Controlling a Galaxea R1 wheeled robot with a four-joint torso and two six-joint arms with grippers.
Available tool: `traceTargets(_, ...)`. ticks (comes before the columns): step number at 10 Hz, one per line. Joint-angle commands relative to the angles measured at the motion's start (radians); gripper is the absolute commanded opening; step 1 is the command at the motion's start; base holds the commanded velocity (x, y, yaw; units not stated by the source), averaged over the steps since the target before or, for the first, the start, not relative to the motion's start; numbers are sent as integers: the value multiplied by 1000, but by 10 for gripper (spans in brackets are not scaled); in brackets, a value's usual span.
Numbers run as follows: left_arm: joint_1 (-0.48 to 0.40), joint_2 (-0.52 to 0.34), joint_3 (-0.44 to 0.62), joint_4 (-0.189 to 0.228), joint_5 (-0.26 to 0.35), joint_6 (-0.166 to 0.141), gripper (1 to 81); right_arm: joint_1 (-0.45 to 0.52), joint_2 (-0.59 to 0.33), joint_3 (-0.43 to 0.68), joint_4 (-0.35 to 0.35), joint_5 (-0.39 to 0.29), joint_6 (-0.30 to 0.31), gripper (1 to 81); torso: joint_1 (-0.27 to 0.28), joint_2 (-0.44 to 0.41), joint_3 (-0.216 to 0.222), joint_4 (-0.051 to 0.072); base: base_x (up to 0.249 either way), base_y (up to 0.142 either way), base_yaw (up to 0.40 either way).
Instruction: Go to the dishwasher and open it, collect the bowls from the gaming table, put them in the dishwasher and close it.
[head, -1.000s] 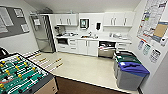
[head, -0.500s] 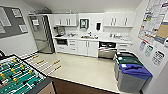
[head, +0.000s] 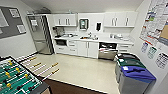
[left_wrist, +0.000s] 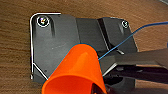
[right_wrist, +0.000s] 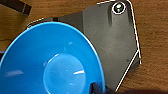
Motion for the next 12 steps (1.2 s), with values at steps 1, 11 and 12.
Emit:
traceTargets(1, -38, -9, 2, 3, 33, -2, 10, 40, 30, 30, -30, 4, -10, 10, 0, 0, 0, 0, 165, 0, 0)
traceTargets(11, -38, -8, 2, 0, 33, -3, 10, 40, 32, 30, -28, 4, -8, 10, 0, 0, 0, 0, 166, 0, 0)
traceTargets(12, -38, -6, 2, 2, 33, -3, 10, 40, 32, 30, -28, 4, -8, 10, 0, 0, 0, 0, 166, 0, 0)
